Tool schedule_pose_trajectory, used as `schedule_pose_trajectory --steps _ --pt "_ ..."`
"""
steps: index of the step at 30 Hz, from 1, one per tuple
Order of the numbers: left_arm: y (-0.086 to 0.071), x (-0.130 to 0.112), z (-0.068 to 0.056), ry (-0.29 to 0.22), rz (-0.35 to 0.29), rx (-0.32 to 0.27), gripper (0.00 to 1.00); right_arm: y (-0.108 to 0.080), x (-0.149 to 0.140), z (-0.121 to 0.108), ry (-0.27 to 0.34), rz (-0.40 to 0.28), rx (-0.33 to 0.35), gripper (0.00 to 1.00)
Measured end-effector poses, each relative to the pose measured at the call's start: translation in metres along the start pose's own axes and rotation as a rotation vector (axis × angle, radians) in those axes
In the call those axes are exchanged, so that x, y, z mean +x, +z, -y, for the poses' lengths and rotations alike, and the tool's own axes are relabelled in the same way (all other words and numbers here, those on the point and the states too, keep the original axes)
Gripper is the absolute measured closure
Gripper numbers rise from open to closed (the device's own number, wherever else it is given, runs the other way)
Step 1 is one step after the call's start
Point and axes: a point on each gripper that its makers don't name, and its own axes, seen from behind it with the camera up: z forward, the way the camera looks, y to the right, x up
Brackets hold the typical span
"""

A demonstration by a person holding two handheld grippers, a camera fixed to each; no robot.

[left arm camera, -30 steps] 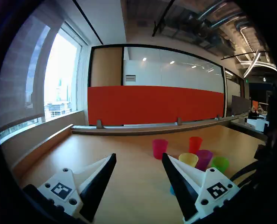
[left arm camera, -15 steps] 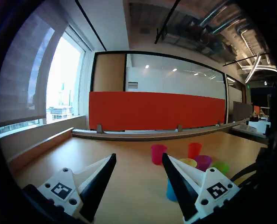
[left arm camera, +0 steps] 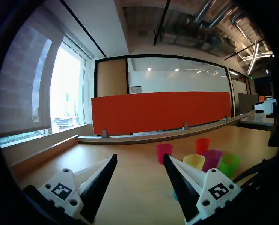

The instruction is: Pour water

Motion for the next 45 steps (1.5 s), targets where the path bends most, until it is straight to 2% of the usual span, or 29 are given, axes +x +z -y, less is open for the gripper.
schedule_pose_trajectory --steps 6,15,45 --pt "0.004 -0.008 0.01 -0.004 -0.012 0.027 0.1 0.003 0.004 0.003 0.037 -0.002 0.0 0.02" --pt "0.008 -0.018 0.016 -0.049 -0.023 0.029 0.09 0.005 0.003 0.007 0.048 0.007 -0.004 0.02" --pt "0.014 -0.036 0.025 -0.066 0.012 0.05 0.1 0.003 0.002 0.009 0.045 0.016 -0.003 0.02"
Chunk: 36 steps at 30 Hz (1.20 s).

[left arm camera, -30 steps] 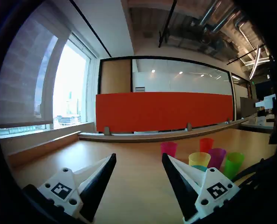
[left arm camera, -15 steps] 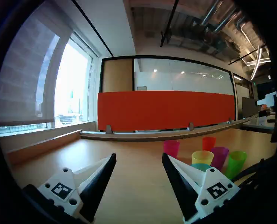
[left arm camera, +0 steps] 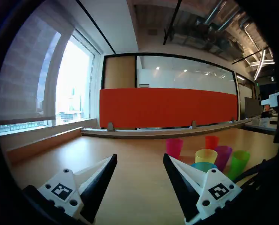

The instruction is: Pour water

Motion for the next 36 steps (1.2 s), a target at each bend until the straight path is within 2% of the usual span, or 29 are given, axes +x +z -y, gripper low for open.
schedule_pose_trajectory --steps 36 --pt "0.0019 0.0003 0.0037 0.001 0.003 0.011 0.1 -0.0033 0.0011 0.0003 0.021 0.0 0.01 0.02"
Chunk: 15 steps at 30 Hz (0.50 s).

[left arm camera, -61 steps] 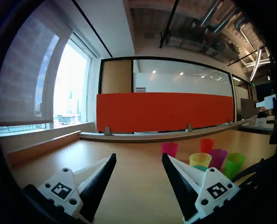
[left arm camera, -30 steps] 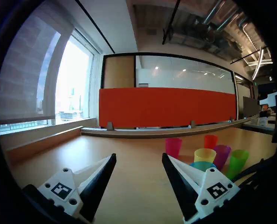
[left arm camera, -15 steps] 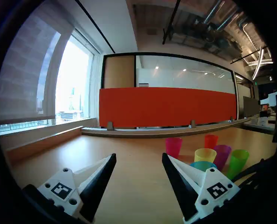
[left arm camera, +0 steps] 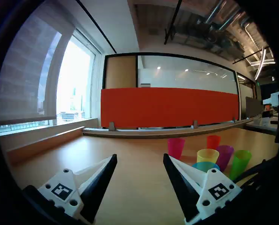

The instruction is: Pour water

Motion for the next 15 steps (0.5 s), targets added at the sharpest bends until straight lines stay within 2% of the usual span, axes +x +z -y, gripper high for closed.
schedule_pose_trajectory --steps 15 --pt "-0.0008 0.0004 0.0006 0.001 0.001 0.001 0.09 -0.0005 0.0058 0.0003 -0.009 -0.032 0.006 0.02"
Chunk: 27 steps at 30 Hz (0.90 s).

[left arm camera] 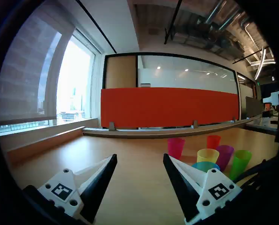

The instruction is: Pour water

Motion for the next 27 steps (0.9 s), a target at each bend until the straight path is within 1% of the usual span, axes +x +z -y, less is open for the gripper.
schedule_pose_trajectory --steps 5,12,17,24,27 --pt "0.0 0.0 -0.001 0.001 0.001 0.0 0.09 -0.002 -0.002 -0.002 -0.008 -0.026 0.002 0.02" --pt "0.0 0.0 0.0 0.0 0.0 0.0 0.09 -0.003 -0.011 -0.004 -0.038 -0.059 0.005 0.02" --pt "0.0 0.0 0.0 0.001 0.0 0.0 0.09 -0.003 -0.012 -0.006 -0.039 -0.095 0.01 0.02" --pt "0.0 0.0 0.0 0.001 0.0 0.0 0.09 0.002 -0.023 -0.022 -0.016 -0.122 -0.021 0.01" --pt "0.0 0.0 0.0 0.001 0.001 0.0 0.09 0.004 -0.031 -0.027 -0.027 -0.125 -0.029 0.01"
